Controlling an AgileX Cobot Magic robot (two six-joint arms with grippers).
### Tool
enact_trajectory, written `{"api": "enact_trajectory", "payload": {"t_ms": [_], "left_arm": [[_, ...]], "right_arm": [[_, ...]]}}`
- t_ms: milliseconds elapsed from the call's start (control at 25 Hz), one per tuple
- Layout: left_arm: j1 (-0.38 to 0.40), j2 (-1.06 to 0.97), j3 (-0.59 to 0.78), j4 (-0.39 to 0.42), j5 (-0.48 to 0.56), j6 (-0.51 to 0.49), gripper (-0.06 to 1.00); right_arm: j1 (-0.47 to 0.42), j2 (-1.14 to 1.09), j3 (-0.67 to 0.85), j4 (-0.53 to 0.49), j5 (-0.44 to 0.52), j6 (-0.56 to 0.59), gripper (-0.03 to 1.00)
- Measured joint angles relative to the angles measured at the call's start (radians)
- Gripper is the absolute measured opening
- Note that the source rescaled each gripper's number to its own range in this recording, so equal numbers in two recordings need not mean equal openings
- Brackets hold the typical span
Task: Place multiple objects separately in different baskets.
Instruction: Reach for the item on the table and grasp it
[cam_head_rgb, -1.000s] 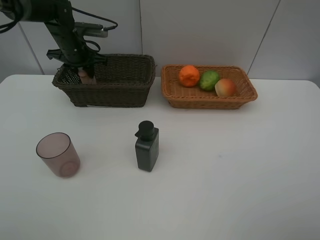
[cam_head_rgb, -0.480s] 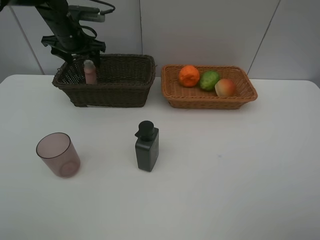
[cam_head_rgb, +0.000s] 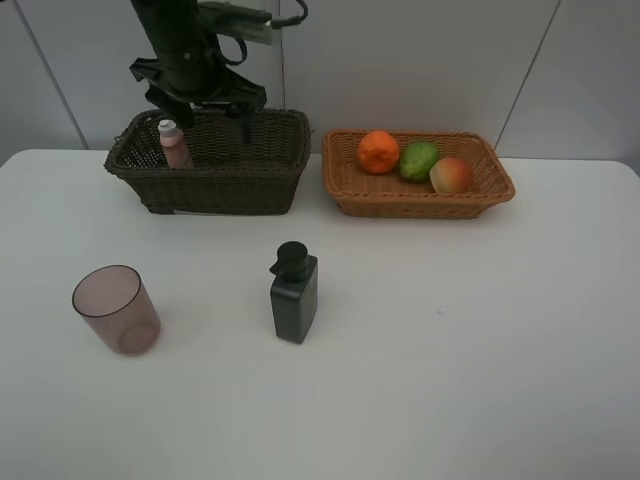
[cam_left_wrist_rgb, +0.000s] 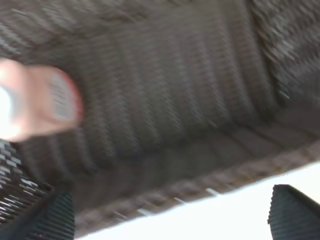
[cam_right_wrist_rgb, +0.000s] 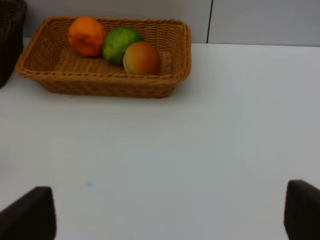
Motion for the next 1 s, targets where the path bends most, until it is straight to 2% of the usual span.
{"api": "enact_trajectory", "payload": {"t_ms": [240, 360, 520, 680, 880, 1000], "left_arm": [[-0.141, -0.001, 0.0, -0.084, 0.136, -0.007, 1.0], [-0.189, -0.001, 0.0, -0.1, 0.188, -0.035, 1.0], [-0.251, -0.005, 0.017, -0.108, 0.191, -0.068, 1.0], [-0.3, -0.032, 0.093, -0.108, 0.183, -0.104, 1.0], [-0.326, -0.077, 0.191, -0.108, 0.112, -0.166, 1.0], [-0.353, -0.103, 0.243, -0.08, 0.081, -0.192, 1.0]], "right_arm": [[0.0, 0.0, 0.0, 0.0, 0.0, 0.0, 1.0], [0.0, 0.0, 0.0, 0.0, 0.0, 0.0, 1.0], [0.0, 0.0, 0.0, 0.0, 0.0, 0.0, 1.0], [0.0, 0.0, 0.0, 0.0, 0.0, 0.0, 1.0], [0.0, 0.0, 0.0, 0.0, 0.0, 0.0, 1.0], [0.0, 0.0, 0.0, 0.0, 0.0, 0.0, 1.0]]}}
